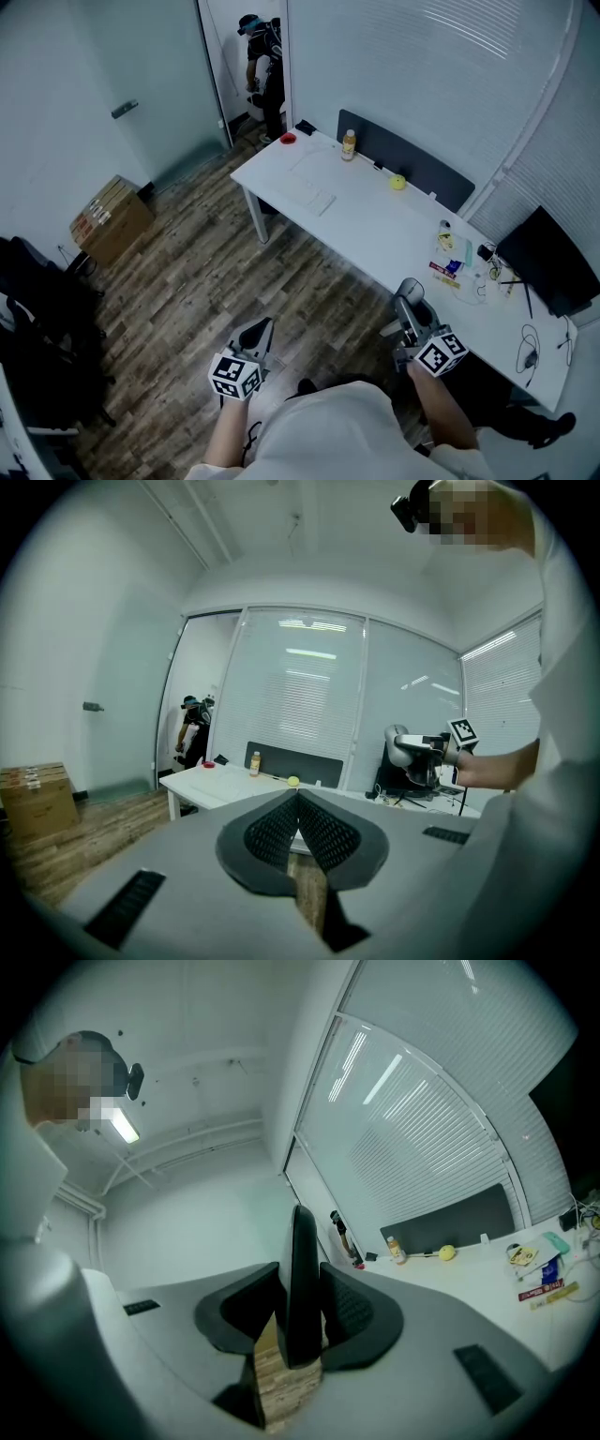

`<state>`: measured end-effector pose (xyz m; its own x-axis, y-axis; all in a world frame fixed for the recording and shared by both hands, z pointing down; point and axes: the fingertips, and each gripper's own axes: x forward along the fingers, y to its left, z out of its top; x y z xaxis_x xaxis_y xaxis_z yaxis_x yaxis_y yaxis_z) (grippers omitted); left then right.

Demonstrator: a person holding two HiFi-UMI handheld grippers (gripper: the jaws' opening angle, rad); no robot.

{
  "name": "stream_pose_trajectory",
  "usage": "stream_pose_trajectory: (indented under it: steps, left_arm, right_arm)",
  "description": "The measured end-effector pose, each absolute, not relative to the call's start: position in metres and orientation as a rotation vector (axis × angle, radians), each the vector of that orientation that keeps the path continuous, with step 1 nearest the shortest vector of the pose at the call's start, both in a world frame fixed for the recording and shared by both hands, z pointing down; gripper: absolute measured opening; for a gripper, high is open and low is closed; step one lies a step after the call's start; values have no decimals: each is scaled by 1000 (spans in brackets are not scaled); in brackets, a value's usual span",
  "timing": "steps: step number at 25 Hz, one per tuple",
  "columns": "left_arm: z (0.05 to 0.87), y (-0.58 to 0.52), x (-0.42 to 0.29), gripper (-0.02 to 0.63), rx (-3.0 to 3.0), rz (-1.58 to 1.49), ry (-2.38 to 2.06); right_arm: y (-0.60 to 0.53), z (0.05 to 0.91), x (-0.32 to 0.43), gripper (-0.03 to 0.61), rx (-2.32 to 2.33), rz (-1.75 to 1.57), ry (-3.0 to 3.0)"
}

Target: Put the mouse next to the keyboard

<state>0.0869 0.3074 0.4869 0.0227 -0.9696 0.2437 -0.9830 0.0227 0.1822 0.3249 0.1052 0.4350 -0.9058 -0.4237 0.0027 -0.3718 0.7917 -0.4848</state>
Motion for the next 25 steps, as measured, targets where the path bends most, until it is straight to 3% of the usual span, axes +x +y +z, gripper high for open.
stream_pose_trajectory:
  steps: [25]
  left_arm:
    - [501, 253, 57, 18, 1961, 82, -2007]
  right_arm:
    - [51, 453, 285, 150, -582, -793, 2892]
